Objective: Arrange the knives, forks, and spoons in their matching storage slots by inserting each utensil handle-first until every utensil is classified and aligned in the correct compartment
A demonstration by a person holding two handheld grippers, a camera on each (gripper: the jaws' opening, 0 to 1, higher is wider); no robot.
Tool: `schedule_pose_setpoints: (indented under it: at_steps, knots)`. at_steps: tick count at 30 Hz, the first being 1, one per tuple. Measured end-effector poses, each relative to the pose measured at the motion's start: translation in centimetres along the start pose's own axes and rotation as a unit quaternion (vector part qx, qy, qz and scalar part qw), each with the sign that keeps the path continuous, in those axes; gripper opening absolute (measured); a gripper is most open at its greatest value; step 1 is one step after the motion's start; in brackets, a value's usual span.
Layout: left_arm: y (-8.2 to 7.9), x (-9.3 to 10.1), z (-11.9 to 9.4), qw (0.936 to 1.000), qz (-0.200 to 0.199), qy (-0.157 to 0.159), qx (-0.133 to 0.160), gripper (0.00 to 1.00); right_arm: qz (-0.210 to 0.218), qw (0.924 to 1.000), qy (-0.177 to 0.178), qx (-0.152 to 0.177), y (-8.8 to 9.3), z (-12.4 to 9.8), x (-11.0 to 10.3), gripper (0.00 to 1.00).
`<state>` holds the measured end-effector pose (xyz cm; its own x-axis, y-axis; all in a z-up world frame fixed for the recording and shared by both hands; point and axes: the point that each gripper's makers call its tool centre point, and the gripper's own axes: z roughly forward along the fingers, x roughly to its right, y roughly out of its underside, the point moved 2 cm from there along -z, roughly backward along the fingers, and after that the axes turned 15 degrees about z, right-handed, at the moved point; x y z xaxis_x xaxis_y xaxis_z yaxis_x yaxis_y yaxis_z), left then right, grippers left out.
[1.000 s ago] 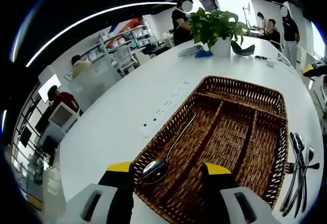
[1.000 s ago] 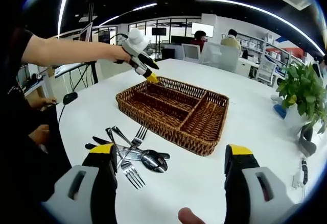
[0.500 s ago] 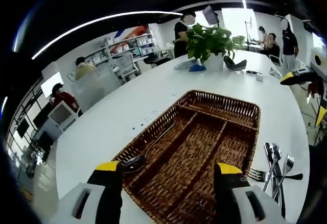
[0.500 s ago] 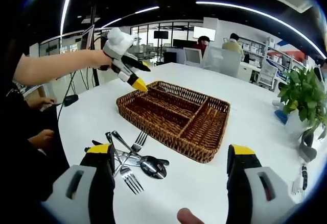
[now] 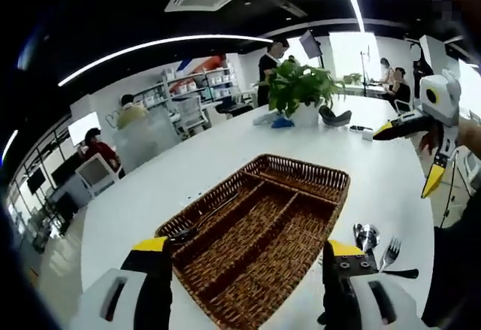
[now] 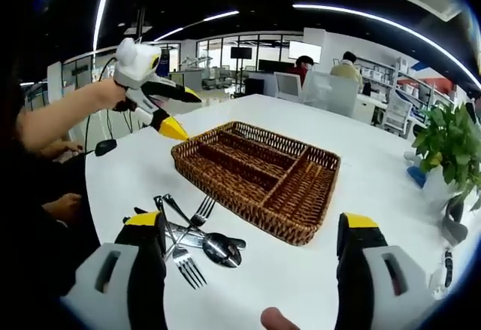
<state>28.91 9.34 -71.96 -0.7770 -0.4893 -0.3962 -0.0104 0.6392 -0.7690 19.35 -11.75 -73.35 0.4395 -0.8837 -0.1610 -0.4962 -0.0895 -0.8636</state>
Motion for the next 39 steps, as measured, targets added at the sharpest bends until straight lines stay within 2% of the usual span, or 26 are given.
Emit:
schedule_pose_setpoints:
  at_steps: [5,9,13,20,23,27,36,39]
  knots:
    - [0.1,2.1,-1.4,0.9997,-0.021,0.000,0.013,0.95,-0.001,1.0000,-0.006,0.007,-0.3,-0.1,0.0,0.98]
    - [0.4,3.1,-2.2,0.9995,-0.029,-0.002,0.010,0.99,-0.009,0.9999,-0.009,0.008,-0.2,-0.1,0.0,0.98]
    - [0.5,3.9,-3.2,0.9988,-0.046,-0.012,0.016,1.00,-0.020,0.9996,-0.011,0.014,-0.4,-0.2,0.0,0.99]
    - [0.2,6.0,-4.9,0.9971,-0.068,-0.004,0.035,1.00,-0.020,0.9996,-0.012,0.016,-0.6,-0.4,0.0,0.99]
    - [0.1,6.3,-5.5,0.9956,-0.083,0.006,0.043,1.00,-0.019,0.9996,-0.011,0.020,-0.6,-0.6,0.0,0.99]
    - [0.1,6.2,-6.1,0.9940,-0.095,-0.004,0.055,1.00,0.001,0.9996,-0.014,0.025,-0.8,-0.8,-0.1,0.99]
    - [0.9,6.7,-5.9,0.9916,-0.121,-0.005,0.046,1.00,-0.002,0.9997,-0.017,0.019,-0.5,-0.8,-0.5,0.99]
    - [2.1,6.8,-5.4,0.9922,-0.123,-0.007,0.019,1.00,-0.002,0.9996,-0.020,0.018,-0.5,-0.8,-0.7,0.99]
